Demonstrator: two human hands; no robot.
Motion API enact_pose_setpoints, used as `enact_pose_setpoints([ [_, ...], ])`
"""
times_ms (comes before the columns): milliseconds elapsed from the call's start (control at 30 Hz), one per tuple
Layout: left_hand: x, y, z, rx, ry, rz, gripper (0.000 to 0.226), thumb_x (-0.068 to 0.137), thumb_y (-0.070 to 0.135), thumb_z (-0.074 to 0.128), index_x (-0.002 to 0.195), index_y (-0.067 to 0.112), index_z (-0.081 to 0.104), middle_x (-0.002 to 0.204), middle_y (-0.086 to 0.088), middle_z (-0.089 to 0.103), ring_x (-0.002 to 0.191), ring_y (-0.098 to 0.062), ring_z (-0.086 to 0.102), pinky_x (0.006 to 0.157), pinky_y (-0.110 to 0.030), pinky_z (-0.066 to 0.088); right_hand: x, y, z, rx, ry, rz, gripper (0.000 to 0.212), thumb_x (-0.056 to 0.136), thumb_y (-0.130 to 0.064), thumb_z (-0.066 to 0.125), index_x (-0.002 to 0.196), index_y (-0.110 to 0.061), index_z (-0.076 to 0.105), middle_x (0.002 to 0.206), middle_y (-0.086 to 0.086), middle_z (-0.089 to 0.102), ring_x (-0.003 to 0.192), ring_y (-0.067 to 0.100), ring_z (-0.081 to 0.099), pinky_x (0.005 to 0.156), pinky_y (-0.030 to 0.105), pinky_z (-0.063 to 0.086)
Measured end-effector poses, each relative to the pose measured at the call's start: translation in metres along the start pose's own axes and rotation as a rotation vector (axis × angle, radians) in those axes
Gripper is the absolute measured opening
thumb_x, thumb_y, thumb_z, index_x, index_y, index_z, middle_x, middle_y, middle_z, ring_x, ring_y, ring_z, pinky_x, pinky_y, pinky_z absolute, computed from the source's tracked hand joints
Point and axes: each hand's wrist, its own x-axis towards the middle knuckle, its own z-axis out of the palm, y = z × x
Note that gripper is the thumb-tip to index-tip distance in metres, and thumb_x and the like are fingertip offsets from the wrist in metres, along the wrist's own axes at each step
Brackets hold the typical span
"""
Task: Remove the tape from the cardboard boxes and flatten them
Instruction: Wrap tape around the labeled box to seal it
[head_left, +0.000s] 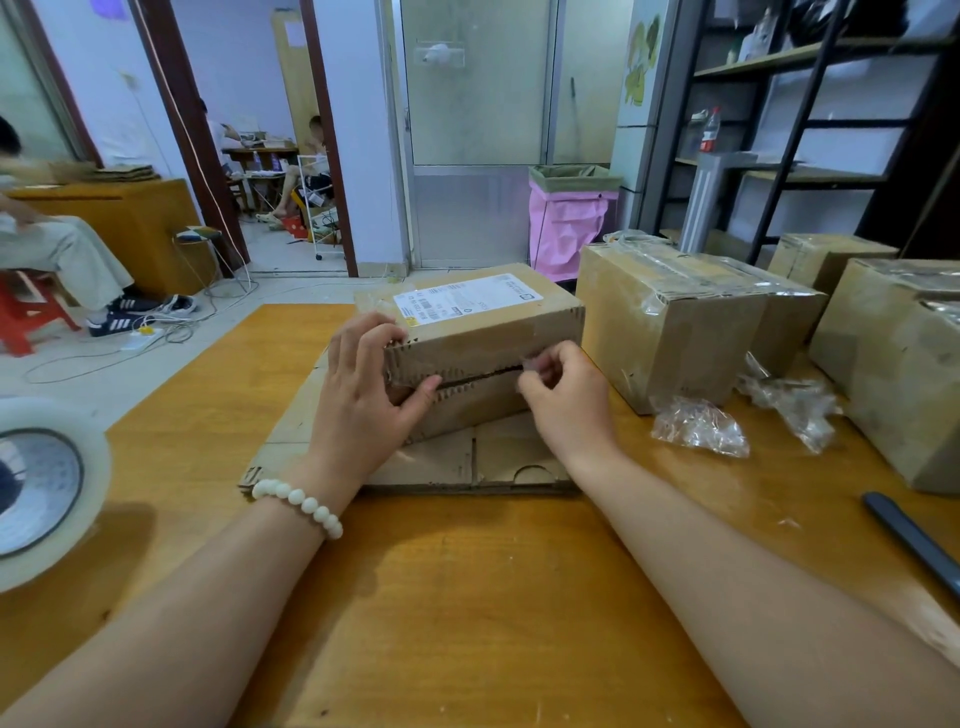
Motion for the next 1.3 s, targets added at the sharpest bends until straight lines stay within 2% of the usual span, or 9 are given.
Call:
enact_pose_setpoints([
  [200, -0.002, -0.013, -0.008, 0.064, 0.010, -0.073, 0.037, 0.084, 0.029, 0.055, 0.116, 0.015, 0.043, 0.120, -0.007, 0.039, 0.109, -0.027, 0.040, 0.099, -0.020, 0.027, 0.008, 0.001, -0.018, 0.134, 0.159, 0.069, 0.024, 0.091, -0.006, 0.047, 0.073, -0.019, 0.038, 0.068, -0.002, 0.038, 0.058, 0.010, 0.035, 0.050, 0.011, 0.033],
  [333, -0.002, -0.010, -0.006, 0.063, -0.015, -0.090, 0.037, 0.084, 0.028, 0.052, 0.118, 0.015, 0.045, 0.122, -0.006, 0.036, 0.110, -0.027, 0.037, 0.097, -0.024, 0.029, 0.001, 0.006, -0.010, 0.000, -0.113, -0.014, 0.004, 0.092, -0.016, 0.056, 0.093, -0.015, 0.059, 0.092, -0.002, 0.053, 0.082, 0.008, 0.050, 0.067, 0.010, 0.041],
  [367, -0.002, -0.009, -0.006, 0.064, -0.019, -0.096, 0.037, 0.084, 0.028, 0.052, 0.118, 0.015, 0.044, 0.122, -0.005, 0.036, 0.111, -0.027, 0.037, 0.097, -0.026, 0.030, -0.001, 0.007, -0.005, -0.050, -0.175, -0.055, 0.011, 0.093, -0.019, 0.056, 0.100, -0.014, 0.062, 0.098, -0.004, 0.052, 0.089, 0.007, 0.049, 0.070, 0.008, 0.040],
  [500, -0.001, -0.010, -0.007, 0.051, -0.013, -0.089, 0.037, 0.083, 0.027, 0.053, 0.118, 0.015, 0.045, 0.122, -0.005, 0.036, 0.111, -0.028, 0.038, 0.103, -0.009, 0.021, 0.000, 0.005, 0.002, -0.121, -0.159, -0.132, 0.013, 0.092, -0.018, 0.058, 0.103, -0.013, 0.064, 0.101, -0.004, 0.051, 0.094, 0.006, 0.047, 0.078, 0.009, 0.038],
  [667, 0.000, -0.008, -0.005, 0.029, -0.009, -0.085, 0.038, 0.083, 0.026, 0.054, 0.117, 0.014, 0.045, 0.121, -0.005, 0.036, 0.113, -0.028, 0.036, 0.104, -0.005, 0.019, -0.002, 0.005, 0.001, 0.010, -0.201, -0.120, 0.028, 0.084, -0.019, 0.070, 0.106, -0.021, 0.053, 0.090, -0.008, 0.055, 0.083, 0.002, 0.053, 0.069, 0.005, 0.041],
  [800, 0.000, -0.008, -0.007, 0.037, -0.026, -0.081, 0.039, 0.083, 0.028, 0.054, 0.118, 0.015, 0.045, 0.122, -0.005, 0.036, 0.114, -0.027, 0.036, 0.103, -0.004, 0.020, -0.001, 0.004, 0.002, -0.136, -0.255, -0.200, 0.026, 0.088, -0.014, 0.065, 0.113, -0.017, 0.057, 0.088, -0.006, 0.055, 0.083, 0.007, 0.051, 0.070, 0.009, 0.039],
  [900, 0.000, -0.007, -0.007, 0.040, -0.029, -0.086, 0.039, 0.083, 0.029, 0.054, 0.118, 0.015, 0.045, 0.122, -0.005, 0.036, 0.114, -0.026, 0.036, 0.100, -0.006, 0.024, -0.001, 0.005, -0.001, -0.202, -0.195, -0.186, 0.010, 0.088, -0.014, 0.063, 0.095, -0.018, 0.058, 0.082, -0.007, 0.050, 0.077, 0.006, 0.047, 0.064, 0.009, 0.037],
  [1067, 0.000, -0.007, -0.007, 0.040, -0.035, -0.075, 0.039, 0.083, 0.029, 0.054, 0.118, 0.014, 0.044, 0.122, -0.006, 0.038, 0.113, -0.027, 0.039, 0.103, -0.006, 0.021, -0.004, 0.004, 0.000, -0.087, -0.132, -0.068, 0.016, 0.086, -0.005, 0.060, 0.081, -0.018, 0.052, 0.062, -0.005, 0.044, 0.057, 0.005, 0.039, 0.055, 0.006, 0.036],
  [1300, 0.000, -0.007, -0.005, 0.047, -0.036, -0.074, 0.038, 0.083, 0.028, 0.054, 0.117, 0.015, 0.044, 0.122, -0.006, 0.038, 0.113, -0.029, 0.040, 0.104, -0.009, 0.021, -0.004, 0.002, 0.001, 0.024, -0.104, -0.042, 0.030, 0.084, -0.013, 0.069, 0.098, -0.017, 0.044, 0.087, -0.005, 0.049, 0.076, 0.005, 0.050, 0.063, 0.006, 0.041],
])
